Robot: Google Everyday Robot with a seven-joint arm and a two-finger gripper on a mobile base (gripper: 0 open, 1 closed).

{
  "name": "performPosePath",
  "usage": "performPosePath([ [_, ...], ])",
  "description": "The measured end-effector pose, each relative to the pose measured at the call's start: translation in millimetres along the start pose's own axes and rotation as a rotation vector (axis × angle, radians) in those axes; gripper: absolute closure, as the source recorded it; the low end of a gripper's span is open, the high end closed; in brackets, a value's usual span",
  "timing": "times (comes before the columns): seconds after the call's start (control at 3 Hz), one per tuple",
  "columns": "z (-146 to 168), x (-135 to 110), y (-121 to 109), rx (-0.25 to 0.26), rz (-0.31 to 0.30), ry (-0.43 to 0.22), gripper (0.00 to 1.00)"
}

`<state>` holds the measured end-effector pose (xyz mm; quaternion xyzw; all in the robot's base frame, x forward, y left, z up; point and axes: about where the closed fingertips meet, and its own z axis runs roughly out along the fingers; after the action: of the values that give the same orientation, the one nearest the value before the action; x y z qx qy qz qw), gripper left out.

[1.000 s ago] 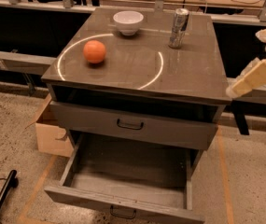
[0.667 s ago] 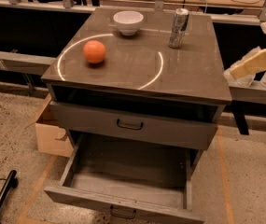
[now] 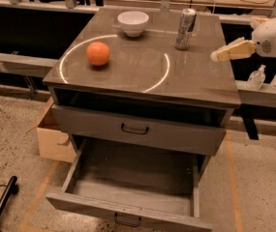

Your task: Place redbull can into middle drawer

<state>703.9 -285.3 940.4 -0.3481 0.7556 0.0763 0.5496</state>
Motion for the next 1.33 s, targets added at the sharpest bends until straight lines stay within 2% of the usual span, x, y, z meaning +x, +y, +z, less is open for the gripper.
performPosePath([
  [0.33, 0.1, 0.0, 0.1, 0.0, 0.0, 0.0, 0.0],
  [0.67, 17.5, 6.6, 0.4, 0.014, 0.051, -0.047, 0.0],
  [1.33, 76.5, -10.3, 5.7, -0.027, 0.146, -0.188, 0.0],
])
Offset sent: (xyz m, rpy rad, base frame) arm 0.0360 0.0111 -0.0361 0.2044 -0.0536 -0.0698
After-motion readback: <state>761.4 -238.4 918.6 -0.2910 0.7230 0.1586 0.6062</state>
